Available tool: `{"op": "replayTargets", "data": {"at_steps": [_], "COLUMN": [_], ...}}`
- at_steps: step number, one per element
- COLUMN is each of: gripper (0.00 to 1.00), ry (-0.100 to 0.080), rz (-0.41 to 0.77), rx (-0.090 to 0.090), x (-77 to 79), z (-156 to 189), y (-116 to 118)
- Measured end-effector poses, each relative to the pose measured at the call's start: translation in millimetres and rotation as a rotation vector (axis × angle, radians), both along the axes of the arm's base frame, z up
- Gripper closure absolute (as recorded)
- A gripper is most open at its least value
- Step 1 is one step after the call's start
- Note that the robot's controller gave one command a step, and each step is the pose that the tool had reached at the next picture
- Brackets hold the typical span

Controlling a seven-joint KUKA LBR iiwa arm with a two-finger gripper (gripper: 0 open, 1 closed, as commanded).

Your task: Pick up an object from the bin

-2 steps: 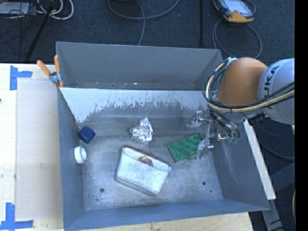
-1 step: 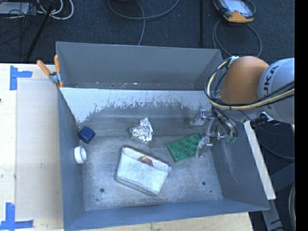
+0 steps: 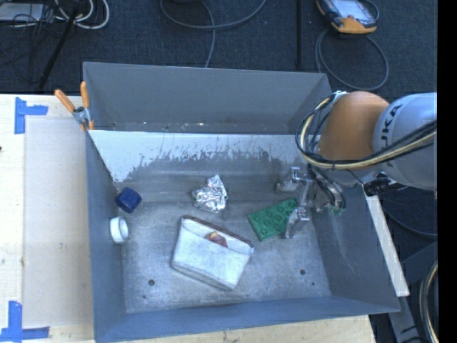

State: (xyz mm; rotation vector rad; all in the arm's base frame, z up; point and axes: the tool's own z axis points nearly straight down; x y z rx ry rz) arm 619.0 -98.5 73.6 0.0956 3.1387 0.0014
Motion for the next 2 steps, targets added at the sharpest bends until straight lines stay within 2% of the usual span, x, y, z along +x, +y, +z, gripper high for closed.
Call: {"op": "replayTargets", "data": {"at_steps": [1, 2], "gripper": [0.0, 1.0], "ry": [0.001, -0.012], "rz": [-0.001, -0.001], "rx": [0.0, -0.001], "x": [0.8, 4.0], "z": [1.9, 4.3], "y": [0.0, -0.2]}}
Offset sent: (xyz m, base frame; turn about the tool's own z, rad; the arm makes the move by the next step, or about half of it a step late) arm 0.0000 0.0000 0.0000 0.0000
